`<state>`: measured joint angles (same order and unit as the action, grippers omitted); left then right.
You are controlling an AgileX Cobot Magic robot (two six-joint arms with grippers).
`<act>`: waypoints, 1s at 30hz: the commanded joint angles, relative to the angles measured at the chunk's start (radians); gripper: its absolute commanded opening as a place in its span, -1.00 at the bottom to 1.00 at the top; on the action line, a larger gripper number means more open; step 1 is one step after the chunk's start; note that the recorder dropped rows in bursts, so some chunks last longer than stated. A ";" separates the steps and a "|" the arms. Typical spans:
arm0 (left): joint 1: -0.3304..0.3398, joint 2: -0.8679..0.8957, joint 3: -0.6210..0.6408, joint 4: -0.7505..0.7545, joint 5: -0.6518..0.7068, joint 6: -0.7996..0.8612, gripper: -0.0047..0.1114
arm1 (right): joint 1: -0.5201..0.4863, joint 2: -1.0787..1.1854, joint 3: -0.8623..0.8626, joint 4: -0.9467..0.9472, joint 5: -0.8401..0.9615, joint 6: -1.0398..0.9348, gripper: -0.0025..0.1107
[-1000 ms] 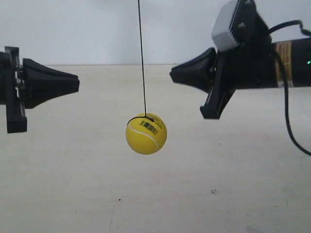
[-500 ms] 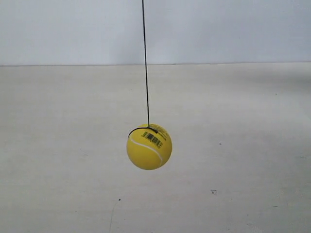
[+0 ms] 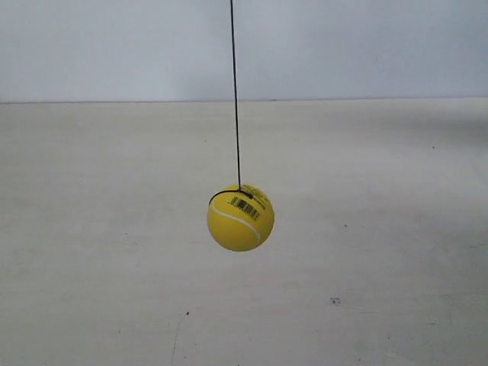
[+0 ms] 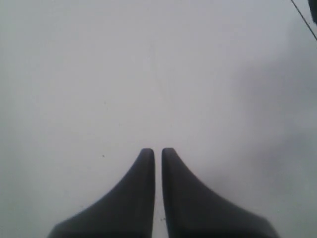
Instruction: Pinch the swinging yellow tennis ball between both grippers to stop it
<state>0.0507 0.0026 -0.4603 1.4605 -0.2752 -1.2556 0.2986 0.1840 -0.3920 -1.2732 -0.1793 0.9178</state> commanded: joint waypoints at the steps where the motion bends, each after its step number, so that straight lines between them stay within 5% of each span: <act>1: 0.002 -0.003 0.071 -0.018 0.023 -0.019 -0.84 | 0.001 -0.011 0.074 0.057 -0.076 -0.035 -0.96; 30: 0.002 -0.003 0.106 -0.014 0.010 -0.019 -0.84 | 0.001 -0.011 0.131 0.068 -0.099 0.147 -0.96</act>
<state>0.0507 0.0043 -0.3586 1.4580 -0.2706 -1.2661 0.2986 0.1798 -0.2671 -1.2095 -0.2813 1.0582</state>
